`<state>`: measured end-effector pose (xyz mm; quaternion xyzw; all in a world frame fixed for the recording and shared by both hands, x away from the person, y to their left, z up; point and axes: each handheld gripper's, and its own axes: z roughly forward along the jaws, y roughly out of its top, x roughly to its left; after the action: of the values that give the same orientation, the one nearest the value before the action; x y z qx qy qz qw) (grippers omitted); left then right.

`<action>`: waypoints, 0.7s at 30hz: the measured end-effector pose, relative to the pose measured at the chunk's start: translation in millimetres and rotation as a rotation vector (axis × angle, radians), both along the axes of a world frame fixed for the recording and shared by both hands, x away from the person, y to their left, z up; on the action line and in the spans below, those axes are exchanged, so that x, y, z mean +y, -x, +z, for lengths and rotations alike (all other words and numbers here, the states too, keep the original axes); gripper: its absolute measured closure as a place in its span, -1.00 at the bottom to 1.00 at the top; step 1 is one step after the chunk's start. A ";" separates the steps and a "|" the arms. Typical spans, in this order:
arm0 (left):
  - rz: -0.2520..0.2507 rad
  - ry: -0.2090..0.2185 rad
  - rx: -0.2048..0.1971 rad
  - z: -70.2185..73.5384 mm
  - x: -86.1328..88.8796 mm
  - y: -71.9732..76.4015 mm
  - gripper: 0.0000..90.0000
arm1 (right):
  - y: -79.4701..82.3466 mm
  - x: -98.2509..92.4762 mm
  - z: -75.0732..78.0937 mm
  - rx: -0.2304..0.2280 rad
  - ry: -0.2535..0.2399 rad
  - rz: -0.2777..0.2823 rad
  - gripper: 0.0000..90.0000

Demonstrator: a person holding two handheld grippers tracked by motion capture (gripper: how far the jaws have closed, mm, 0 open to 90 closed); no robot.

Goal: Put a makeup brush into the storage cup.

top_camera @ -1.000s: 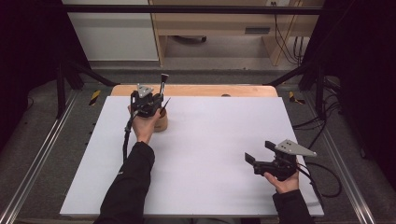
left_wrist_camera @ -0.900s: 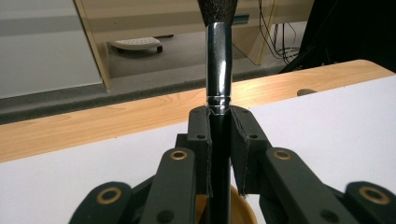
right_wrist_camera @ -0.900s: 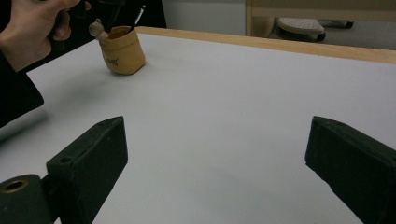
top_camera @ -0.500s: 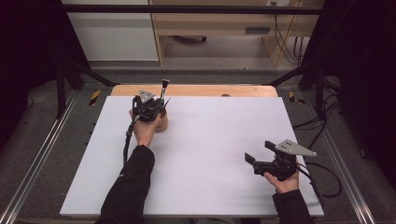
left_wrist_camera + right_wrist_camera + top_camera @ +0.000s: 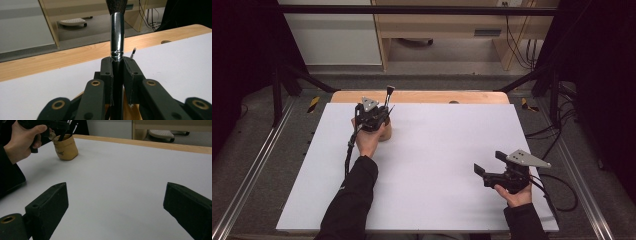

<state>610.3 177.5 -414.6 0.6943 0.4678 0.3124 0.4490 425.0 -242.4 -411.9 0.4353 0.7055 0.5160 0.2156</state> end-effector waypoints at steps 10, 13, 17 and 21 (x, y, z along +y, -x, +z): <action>0.002 -0.001 -0.011 -0.7 0.1 -3.9 0.75 | -0.4 -0.1 -0.4 -0.001 0.007 0.003 -0.86; -0.001 -0.004 0.000 -3.3 1.2 -4.9 0.75 | -0.4 0.1 -0.5 -0.001 0.006 0.003 -0.86; -0.006 -0.016 0.010 -5.9 1.7 -3.9 0.75 | -0.3 0.0 -0.2 0.000 0.003 0.001 -0.86; -0.010 -0.023 0.012 -8.9 1.9 -1.6 0.75 | 0.0 0.1 0.0 -0.002 0.000 0.001 -0.86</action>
<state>611.9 179.4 -423.6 0.7037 0.4632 0.3113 0.4397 425.0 -242.3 -411.9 0.4343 0.7058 0.5164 0.2159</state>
